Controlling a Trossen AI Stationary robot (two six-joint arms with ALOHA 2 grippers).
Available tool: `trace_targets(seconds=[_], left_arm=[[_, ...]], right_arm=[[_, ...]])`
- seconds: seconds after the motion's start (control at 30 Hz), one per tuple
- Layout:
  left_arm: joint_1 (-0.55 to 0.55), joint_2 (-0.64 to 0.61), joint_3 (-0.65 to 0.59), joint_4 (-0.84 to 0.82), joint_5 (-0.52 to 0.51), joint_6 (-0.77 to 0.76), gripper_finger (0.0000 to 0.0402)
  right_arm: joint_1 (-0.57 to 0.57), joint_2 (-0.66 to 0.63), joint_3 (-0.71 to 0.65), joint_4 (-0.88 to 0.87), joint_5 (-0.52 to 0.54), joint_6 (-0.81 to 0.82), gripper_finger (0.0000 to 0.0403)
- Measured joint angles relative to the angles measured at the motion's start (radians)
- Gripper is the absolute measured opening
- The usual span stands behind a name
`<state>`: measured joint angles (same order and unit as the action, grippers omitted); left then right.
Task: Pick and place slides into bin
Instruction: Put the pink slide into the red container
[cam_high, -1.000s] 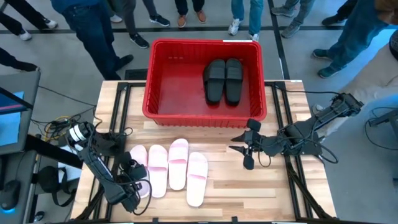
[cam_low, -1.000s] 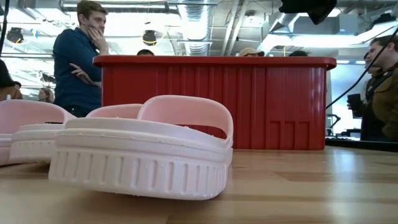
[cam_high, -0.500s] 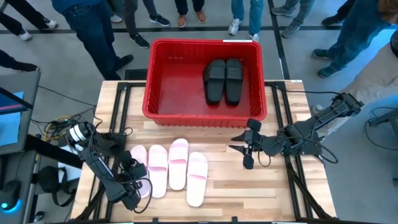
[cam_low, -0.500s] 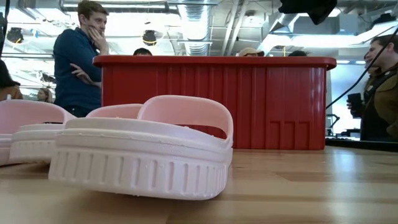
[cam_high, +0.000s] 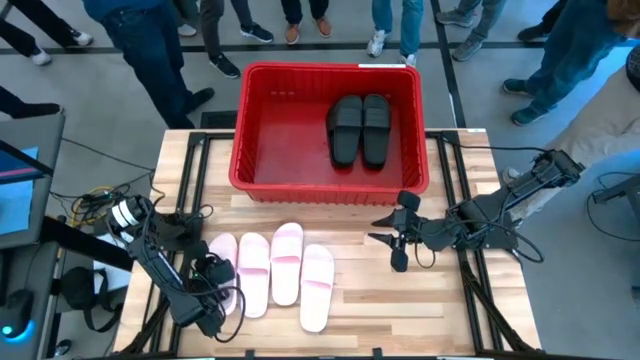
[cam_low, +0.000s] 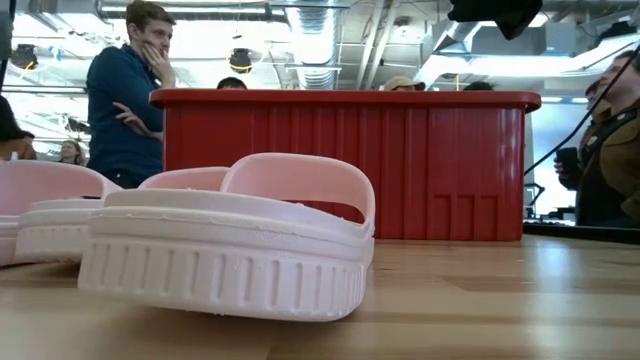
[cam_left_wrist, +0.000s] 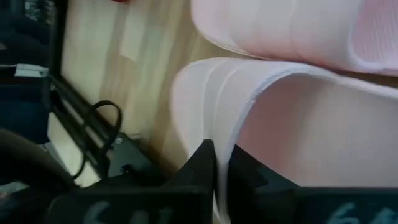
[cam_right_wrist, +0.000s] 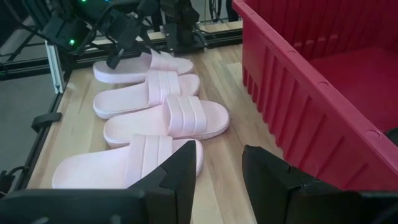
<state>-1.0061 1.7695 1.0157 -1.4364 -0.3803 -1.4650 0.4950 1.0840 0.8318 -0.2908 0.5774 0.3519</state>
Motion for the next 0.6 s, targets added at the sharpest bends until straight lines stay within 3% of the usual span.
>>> trace_targets(seconds=[0.33,0.6], left_arm=[[0.0,-0.039,0.061,-0.137,-0.025,-0.078,0.0002],[0.0,-0.109,0.113,-0.135,-0.06,-0.052,0.0001]], right_arm=[[0.0,0.0,0.0,-0.008,0.0,0.0,0.0118],[0.0,0.0,0.0,-0.015,0.0,0.0,0.0118]])
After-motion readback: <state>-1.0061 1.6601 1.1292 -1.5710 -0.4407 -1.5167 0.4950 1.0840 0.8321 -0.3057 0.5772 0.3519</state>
